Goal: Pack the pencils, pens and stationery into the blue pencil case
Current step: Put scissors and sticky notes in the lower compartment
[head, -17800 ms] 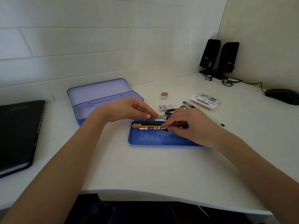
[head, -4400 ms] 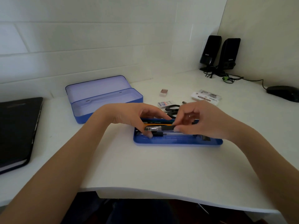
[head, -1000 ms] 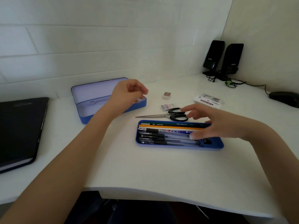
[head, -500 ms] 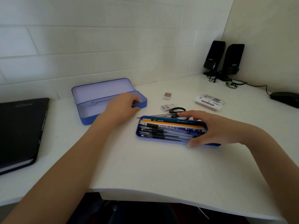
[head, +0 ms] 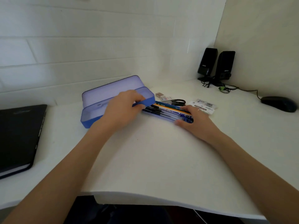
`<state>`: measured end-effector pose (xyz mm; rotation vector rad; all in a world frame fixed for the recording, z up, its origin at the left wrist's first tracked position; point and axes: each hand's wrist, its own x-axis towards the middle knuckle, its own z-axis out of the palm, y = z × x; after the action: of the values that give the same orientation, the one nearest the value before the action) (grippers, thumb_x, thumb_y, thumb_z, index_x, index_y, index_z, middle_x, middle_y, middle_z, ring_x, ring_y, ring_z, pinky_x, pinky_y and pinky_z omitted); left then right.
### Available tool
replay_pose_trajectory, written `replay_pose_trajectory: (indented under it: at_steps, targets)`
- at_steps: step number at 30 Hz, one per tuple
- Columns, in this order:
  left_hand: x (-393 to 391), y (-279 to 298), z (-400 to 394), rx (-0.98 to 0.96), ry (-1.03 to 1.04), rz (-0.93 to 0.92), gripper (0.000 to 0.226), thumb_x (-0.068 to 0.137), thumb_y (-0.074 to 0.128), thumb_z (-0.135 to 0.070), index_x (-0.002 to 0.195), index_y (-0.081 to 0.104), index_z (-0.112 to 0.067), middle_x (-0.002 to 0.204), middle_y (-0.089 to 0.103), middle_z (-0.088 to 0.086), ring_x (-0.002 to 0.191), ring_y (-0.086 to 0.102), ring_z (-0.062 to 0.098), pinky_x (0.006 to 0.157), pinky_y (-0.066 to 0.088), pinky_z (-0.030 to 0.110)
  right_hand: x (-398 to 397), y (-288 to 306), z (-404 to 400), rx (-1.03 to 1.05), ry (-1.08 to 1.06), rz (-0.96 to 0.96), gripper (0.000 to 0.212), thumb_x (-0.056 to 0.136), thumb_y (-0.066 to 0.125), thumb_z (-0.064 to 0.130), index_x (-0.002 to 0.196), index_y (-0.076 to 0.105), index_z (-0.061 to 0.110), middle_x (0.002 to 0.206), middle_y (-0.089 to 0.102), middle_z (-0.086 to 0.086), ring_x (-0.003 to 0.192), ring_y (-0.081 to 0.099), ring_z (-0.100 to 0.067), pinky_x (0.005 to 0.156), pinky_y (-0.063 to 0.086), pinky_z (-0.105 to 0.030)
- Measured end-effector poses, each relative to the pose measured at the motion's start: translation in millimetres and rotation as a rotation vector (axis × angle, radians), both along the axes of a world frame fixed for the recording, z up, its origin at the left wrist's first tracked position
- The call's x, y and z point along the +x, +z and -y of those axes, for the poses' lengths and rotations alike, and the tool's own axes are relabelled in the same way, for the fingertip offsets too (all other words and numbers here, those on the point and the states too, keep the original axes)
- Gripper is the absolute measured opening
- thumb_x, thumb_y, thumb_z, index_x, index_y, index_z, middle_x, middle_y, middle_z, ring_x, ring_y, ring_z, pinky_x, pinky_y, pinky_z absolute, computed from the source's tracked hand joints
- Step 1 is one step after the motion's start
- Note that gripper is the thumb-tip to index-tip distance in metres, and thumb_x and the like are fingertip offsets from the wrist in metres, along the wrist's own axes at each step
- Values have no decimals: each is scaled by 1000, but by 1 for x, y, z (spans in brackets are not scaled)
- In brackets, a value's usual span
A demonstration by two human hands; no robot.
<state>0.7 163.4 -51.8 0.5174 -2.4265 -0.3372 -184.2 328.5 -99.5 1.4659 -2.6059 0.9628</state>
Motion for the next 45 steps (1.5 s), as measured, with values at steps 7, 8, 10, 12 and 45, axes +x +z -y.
replay_pose_trajectory:
  at_steps: [7, 8, 10, 12, 45]
  targets:
    - [23, -15, -59, -77, -249, 193, 20, 87, 53, -21, 93, 72, -15, 79, 57, 0, 72, 46, 15, 67, 47, 42, -14, 3, -5, -273, -102, 283, 45, 89, 58, 37, 128, 46, 18, 124, 53, -2, 109, 51, -14, 80, 39, -14]
    - [25, -19, -66, -89, -260, 225, 23, 87, 52, -23, 94, 71, -14, 80, 58, 1, 75, 49, 17, 68, 47, 41, -18, 5, -8, -341, -148, 313, 41, 91, 54, 36, 127, 47, 16, 126, 55, -4, 108, 52, -16, 76, 39, -12]
    - [28, -27, -80, -118, -269, 288, 27, 88, 49, -27, 99, 71, -16, 84, 58, 1, 84, 54, 21, 71, 47, 40, -25, 7, -13, -414, -244, 281, 37, 94, 50, 34, 125, 48, 13, 128, 56, -10, 111, 54, -21, 82, 37, -20]
    - [30, -32, -88, -104, -278, 306, 24, 91, 50, -26, 103, 70, -19, 87, 58, 1, 90, 55, 22, 73, 46, 39, -32, 5, -19, -391, -306, 203, 35, 95, 48, 26, 126, 48, 10, 128, 56, -14, 118, 51, -26, 90, 36, -28]
    - [40, -47, 59, 453, 184, -306, 32, 82, 52, 3, 108, 62, -13, 109, 59, -3, 91, 59, 19, 62, 39, -2, -65, 24, 82, 317, -184, -534, 29, 89, 53, 12, 117, 49, 21, 108, 64, -16, 108, 43, -34, 86, 33, -41]
